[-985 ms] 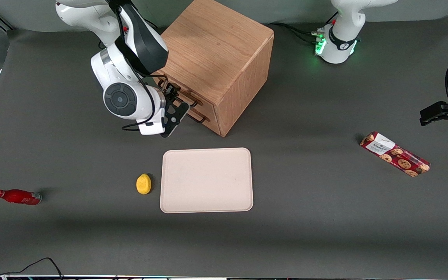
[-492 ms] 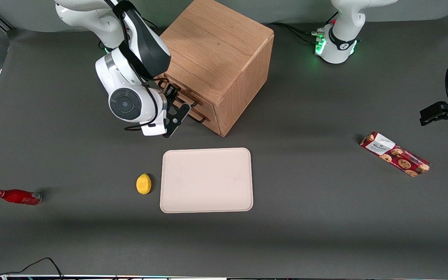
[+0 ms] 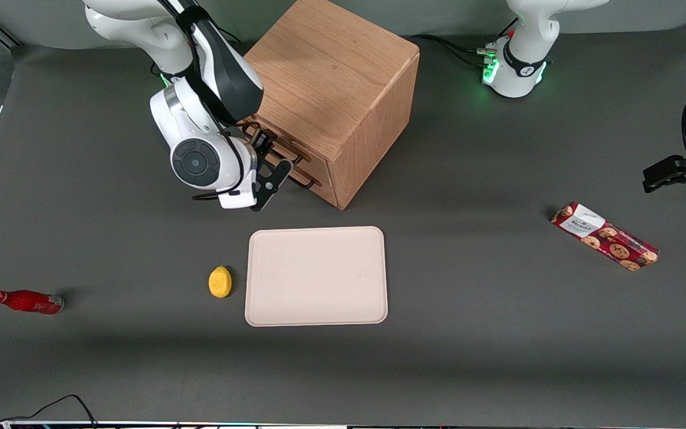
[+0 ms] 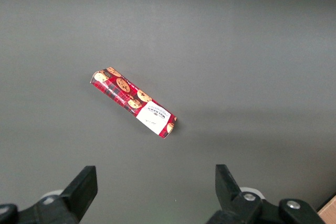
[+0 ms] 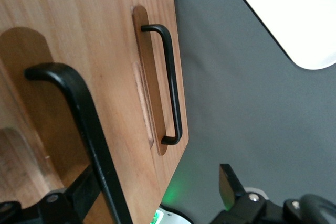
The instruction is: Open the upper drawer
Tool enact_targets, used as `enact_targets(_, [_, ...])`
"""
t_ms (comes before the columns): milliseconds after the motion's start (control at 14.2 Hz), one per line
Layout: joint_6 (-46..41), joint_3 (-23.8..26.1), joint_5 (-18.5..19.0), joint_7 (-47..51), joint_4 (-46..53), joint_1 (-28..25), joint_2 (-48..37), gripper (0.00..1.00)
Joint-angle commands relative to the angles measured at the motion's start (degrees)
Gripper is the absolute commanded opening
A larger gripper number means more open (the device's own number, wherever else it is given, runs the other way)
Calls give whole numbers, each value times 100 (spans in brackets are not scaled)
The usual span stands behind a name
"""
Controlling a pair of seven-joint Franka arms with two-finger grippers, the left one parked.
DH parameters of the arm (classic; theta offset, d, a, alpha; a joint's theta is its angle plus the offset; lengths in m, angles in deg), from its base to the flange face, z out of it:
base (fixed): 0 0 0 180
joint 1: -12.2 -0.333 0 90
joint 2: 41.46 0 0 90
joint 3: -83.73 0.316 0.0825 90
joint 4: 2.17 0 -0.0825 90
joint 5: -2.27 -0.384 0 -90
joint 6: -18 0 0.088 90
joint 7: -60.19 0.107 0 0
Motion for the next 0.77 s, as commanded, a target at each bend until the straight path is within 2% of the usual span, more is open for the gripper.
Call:
enact_targets(0, [164,-49,-54,-426,-12,-46,30,100])
enact_targets(704, [384,-84,113,-1095,14,50,65,100])
